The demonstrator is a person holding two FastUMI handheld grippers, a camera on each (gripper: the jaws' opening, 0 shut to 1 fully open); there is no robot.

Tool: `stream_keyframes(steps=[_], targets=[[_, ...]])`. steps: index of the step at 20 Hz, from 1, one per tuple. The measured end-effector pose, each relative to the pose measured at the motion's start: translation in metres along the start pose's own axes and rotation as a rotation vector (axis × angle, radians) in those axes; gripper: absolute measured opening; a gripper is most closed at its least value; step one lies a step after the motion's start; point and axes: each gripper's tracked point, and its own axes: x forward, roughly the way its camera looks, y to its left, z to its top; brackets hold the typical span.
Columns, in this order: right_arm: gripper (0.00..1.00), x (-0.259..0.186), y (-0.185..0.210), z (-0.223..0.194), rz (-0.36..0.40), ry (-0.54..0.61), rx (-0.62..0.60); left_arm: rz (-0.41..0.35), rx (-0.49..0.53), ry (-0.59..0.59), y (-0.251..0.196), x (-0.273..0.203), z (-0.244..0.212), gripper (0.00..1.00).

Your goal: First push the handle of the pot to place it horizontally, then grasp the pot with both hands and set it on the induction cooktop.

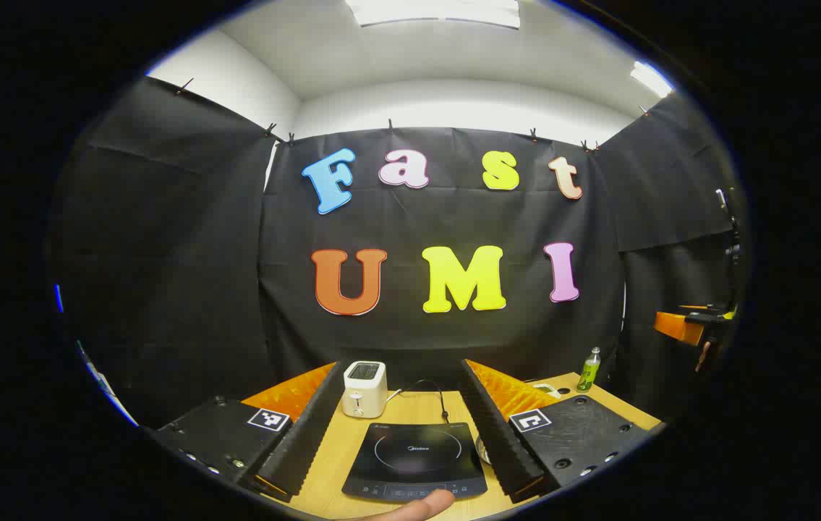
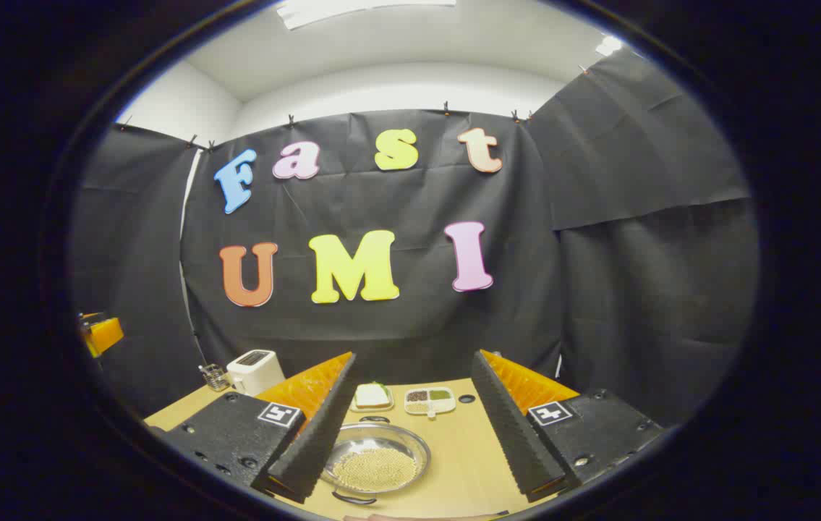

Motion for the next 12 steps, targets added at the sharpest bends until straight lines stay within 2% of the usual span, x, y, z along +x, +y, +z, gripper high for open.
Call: stream_keyframes(steps=[1,12], targets=[[0.96,-0.002,0.001,0.000,0.003,0.000,-0.005,-0.001,0.003,0.000,0.000,-0.001,0.000,0.94],[0.96,-0.011,0.002,-0.002,0.010,-0.022,-0.021,-0.003,0.024,0.001,-0.002,-0.008,-0.010,0.94]])
